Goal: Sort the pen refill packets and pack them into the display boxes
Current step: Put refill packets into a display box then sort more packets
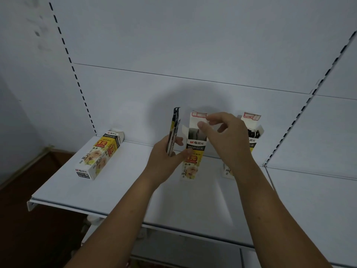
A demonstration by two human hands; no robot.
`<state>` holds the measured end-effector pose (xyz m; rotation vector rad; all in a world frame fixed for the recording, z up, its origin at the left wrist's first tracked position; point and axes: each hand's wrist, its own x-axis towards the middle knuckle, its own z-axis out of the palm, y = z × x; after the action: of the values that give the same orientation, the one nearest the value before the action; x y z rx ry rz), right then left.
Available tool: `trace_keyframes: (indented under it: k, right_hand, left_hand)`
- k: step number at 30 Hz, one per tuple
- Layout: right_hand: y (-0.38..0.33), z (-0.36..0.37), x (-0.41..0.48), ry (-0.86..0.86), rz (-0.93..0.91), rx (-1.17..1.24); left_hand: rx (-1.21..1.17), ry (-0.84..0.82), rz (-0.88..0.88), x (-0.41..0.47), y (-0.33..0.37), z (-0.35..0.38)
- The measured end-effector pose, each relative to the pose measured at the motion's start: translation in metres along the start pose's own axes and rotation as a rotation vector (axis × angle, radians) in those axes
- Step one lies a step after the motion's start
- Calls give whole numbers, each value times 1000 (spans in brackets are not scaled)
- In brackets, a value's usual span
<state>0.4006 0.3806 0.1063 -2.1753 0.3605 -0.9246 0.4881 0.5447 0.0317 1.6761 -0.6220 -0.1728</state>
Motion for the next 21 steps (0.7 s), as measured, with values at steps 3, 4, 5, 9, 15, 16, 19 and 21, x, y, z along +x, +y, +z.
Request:
trace_keyframes:
  k: [3, 4, 5, 9, 15, 16, 19, 21]
  right_hand:
    - [2, -2, -8, 72, -53, 3]
    - [1, -3, -13, 100, -73, 20]
    - [0, -4, -18, 126, -90, 43]
    - [-9, -3, -46, 154, -99, 206]
    - [-21, 16, -72, -205, 132, 422]
    - [-21, 21, -73, -248, 151, 414]
    - [-21, 30, -74, -281, 87, 334]
    - [-23, 29, -73, -253, 131, 442]
  left_hand:
    - [-84, -14, -65, -4, -1, -7]
    - [-172, -30, -99, -7, -1, -9]
    - [-262, -47, -136, -10, 0, -12]
    - [-419, -138, -171, -27, 4, -25]
    - [-306, -239, -90, -46, 18, -33]
    - [-284, -244, -89, -47, 22, -32]
    - [-233, -249, -115, -50, 28, -30]
    - [-218, -251, -144, -50, 29, -29]
